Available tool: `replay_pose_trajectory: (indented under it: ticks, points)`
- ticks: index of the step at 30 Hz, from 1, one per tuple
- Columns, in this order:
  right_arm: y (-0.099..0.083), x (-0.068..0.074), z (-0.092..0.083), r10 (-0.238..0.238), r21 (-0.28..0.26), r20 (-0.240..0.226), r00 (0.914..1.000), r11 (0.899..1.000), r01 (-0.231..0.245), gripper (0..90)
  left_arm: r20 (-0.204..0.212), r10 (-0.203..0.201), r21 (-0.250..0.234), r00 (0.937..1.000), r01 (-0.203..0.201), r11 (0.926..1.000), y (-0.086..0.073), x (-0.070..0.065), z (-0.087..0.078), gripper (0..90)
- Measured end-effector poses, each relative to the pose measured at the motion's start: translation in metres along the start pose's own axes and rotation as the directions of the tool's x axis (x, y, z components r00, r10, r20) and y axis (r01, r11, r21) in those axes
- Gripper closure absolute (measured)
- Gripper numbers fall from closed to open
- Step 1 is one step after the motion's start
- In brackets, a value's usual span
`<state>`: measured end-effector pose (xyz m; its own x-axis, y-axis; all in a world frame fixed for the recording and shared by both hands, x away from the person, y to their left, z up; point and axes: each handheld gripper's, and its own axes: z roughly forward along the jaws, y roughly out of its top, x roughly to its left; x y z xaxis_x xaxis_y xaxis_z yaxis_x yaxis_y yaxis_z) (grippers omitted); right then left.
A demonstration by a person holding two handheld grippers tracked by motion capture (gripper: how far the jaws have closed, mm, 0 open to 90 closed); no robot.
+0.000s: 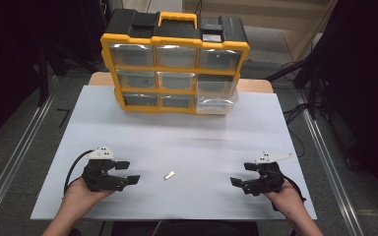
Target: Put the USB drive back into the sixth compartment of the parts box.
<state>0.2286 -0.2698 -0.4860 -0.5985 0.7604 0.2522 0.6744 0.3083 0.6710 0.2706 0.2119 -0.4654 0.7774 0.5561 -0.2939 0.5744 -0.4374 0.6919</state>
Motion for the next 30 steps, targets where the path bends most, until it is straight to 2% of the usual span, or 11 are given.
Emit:
replay_pose_trajectory:
  ticks: [7,9,12,30]
  points:
    - [0.0,0.0013,-0.0043,-0.013,-0.022,-0.002,0.9999,1.0,0.013,14.1,0.016,-0.008,0.005,0.9998,0.008,1.0,0.0019,0.0015,0.0013,23.2]
    - [0.0003,0.0019,-0.0042,-0.017,-0.023,-0.007,0.9998,1.0,0.017,14.1,0.0,-0.004,0.008,1.0,0.004,1.0,0.0024,0.0013,0.0012,23.1]
    - [0.0009,0.003,-0.0036,-0.018,-0.023,-0.007,0.9998,1.0,0.018,14.1,0.007,-0.007,0.007,1.0,0.007,1.0,0.0024,0.0017,0.0007,21.7]
    - [-0.0005,0.005,-0.003,-0.035,-0.02,0.003,0.9994,0.999,0.035,14.1,0.015,-0.016,0.013,0.9998,0.016,0.9998,0.0035,-0.0006,-0.0004,22.3]
